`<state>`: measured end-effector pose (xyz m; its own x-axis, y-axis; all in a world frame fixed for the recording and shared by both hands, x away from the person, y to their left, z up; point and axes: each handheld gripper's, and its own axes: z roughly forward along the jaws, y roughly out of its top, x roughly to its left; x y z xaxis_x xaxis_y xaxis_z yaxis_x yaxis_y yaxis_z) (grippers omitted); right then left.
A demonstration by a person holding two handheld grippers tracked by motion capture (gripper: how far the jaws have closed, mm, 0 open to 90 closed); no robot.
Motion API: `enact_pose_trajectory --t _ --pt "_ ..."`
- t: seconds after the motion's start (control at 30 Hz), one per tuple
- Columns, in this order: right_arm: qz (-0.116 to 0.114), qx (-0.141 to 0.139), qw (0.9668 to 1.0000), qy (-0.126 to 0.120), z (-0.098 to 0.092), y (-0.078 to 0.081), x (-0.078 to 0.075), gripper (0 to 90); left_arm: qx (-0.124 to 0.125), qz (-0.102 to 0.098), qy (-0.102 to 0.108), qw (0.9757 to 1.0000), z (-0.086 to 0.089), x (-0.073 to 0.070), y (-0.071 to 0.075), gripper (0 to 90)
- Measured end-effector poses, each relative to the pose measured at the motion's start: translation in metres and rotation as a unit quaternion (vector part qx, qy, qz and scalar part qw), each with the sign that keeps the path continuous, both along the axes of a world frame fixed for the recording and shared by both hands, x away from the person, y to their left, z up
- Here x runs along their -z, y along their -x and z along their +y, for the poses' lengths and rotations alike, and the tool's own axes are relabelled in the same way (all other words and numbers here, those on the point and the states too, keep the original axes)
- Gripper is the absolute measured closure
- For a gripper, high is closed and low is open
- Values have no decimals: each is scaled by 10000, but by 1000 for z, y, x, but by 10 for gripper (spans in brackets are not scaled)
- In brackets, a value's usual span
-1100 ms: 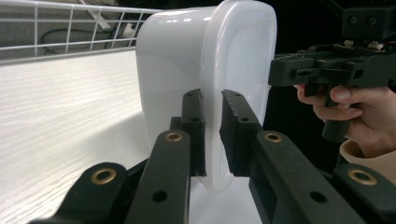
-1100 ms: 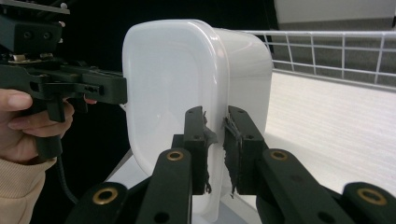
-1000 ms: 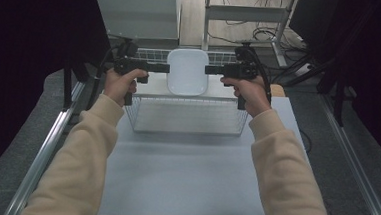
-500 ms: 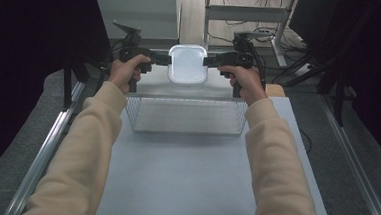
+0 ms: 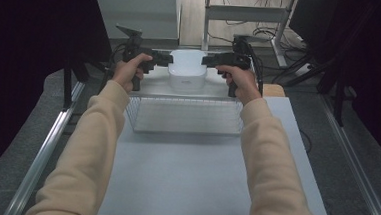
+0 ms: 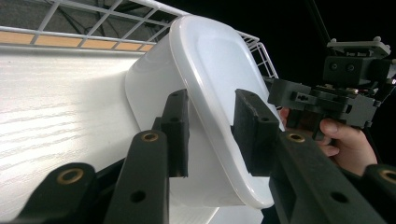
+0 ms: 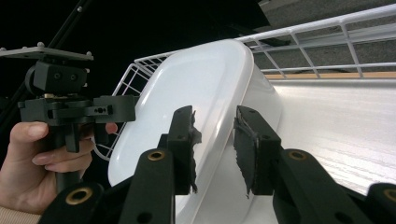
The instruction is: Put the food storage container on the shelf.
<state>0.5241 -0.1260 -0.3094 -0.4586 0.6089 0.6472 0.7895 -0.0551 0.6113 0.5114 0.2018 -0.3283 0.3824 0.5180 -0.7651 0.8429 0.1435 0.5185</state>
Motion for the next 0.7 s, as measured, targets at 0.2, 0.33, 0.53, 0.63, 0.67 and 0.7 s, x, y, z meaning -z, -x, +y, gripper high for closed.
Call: enact_pose_trajectory --t 0.2,0.33,0.53,0.63,0.67,0.7 --pt "-449 22 9988 184 7 9 -6 386 -147 -305 -339 9989 -3 0 3 398" --pt "-826 53 9955 464 9 17 -13 302 -149 -588 -509 9969 -2 -3 8 345" --pt "-1305 -122 9894 630 2 34 -22 246 -145 -1047 -878 9905 -3 -18 31 269" --pt "-1422 -157 9872 702 -1 39 -24 242 -187 -1206 -856 9888 0 -21 41 279" --pt "-1508 -169 9858 718 -3 43 -24 241 -222 -1281 -822 9881 2 -23 47 279" --pt "-1576 -198 9847 720 -6 48 -25 240 -251 -1342 -841 9871 4 -23 52 286"
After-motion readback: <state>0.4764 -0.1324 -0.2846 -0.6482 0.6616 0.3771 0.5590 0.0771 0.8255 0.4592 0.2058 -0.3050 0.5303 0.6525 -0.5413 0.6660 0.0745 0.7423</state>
